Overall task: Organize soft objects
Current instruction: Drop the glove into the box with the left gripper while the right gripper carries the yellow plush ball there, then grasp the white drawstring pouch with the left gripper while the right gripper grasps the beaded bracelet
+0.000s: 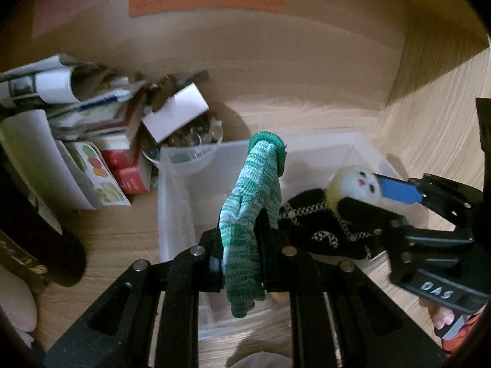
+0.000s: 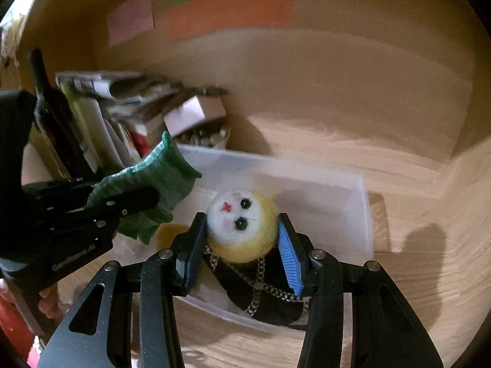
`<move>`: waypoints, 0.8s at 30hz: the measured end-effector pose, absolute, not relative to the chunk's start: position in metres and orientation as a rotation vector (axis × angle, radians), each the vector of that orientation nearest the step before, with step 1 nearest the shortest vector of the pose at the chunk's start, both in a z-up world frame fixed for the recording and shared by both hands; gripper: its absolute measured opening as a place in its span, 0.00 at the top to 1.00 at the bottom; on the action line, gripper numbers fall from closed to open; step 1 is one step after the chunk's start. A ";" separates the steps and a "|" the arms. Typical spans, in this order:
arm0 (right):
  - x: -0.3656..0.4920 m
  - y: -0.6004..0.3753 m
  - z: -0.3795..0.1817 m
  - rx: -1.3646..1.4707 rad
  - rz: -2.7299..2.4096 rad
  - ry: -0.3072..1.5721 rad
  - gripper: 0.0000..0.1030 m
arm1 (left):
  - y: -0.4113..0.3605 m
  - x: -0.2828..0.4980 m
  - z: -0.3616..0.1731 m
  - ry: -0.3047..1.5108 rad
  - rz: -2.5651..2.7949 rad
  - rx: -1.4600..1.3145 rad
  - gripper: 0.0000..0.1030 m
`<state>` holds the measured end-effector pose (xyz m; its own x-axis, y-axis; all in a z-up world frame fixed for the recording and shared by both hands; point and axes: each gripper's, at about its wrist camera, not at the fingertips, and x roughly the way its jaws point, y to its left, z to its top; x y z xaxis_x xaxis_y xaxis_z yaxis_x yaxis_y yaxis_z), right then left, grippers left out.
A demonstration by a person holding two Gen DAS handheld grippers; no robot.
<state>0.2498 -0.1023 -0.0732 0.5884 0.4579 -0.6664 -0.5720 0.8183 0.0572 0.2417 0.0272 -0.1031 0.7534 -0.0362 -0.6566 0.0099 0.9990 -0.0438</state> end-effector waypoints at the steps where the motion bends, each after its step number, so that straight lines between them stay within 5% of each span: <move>1: 0.252 -0.100 -0.078 -0.177 0.596 0.738 0.59 | 0.027 0.243 -0.105 0.720 -0.026 -0.038 0.86; 5: 0.257 -0.099 -0.090 -0.179 0.585 0.779 0.58 | 0.027 0.243 -0.106 0.738 -0.044 -0.055 0.79; 8: 0.260 -0.101 -0.094 -0.172 0.583 0.804 0.57 | 0.030 0.239 -0.103 0.728 -0.051 -0.074 0.61; 14: 0.253 -0.110 -0.087 -0.165 0.576 0.776 0.30 | 0.030 0.216 -0.085 0.655 -0.034 -0.060 0.45; 24: 0.211 -0.133 -0.044 -0.156 0.635 0.639 0.20 | 0.030 0.157 -0.056 0.517 -0.013 -0.017 0.19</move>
<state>0.2114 -0.1335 -0.0436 0.6214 0.5038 -0.6001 -0.5967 0.8006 0.0543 0.1565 0.0303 -0.0560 0.8693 -0.0165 -0.4939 0.0080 0.9998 -0.0193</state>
